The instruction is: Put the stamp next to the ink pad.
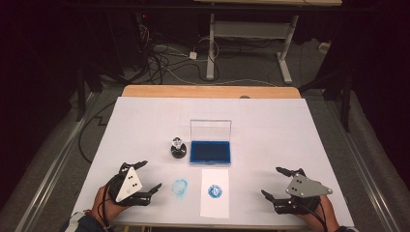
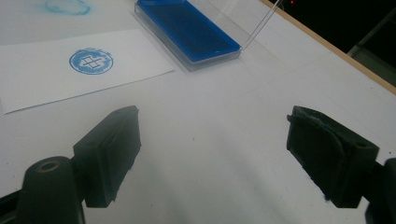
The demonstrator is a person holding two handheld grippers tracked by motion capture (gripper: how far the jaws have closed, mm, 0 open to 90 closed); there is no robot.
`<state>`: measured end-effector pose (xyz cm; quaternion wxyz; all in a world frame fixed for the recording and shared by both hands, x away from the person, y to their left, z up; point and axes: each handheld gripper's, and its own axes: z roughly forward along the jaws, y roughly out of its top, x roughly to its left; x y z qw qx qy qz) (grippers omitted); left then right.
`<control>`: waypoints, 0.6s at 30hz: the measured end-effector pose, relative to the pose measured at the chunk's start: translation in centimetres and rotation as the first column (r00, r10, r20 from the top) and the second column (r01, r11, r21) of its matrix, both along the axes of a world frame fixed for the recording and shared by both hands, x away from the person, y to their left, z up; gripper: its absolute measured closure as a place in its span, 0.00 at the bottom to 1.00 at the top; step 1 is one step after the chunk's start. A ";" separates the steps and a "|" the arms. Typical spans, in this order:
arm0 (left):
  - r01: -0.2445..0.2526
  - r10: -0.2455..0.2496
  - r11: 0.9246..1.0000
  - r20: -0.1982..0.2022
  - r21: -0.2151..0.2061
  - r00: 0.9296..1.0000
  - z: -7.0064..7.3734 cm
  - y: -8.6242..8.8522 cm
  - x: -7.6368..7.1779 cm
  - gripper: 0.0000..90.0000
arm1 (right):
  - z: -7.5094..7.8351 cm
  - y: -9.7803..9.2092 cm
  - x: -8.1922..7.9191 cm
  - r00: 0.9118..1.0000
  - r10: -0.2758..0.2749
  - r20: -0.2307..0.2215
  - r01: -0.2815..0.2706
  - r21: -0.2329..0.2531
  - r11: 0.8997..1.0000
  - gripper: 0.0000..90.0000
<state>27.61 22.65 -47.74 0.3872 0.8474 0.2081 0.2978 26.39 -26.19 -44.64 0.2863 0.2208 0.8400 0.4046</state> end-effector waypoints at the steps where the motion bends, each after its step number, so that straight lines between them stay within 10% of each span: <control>1: 0.000 0.000 1.000 0.000 -0.001 1.000 0.0 0.0 0.0 0.18 | 0.0 0.0 0.0 1.000 -0.001 0.000 0.001 0.000 1.000 0.19; 18: -0.005 0.005 1.000 0.000 -0.017 1.000 0.0 0.2 0.5 0.18 | -0.1 0.2 0.5 1.000 0.003 -0.007 -0.003 -0.007 1.000 0.19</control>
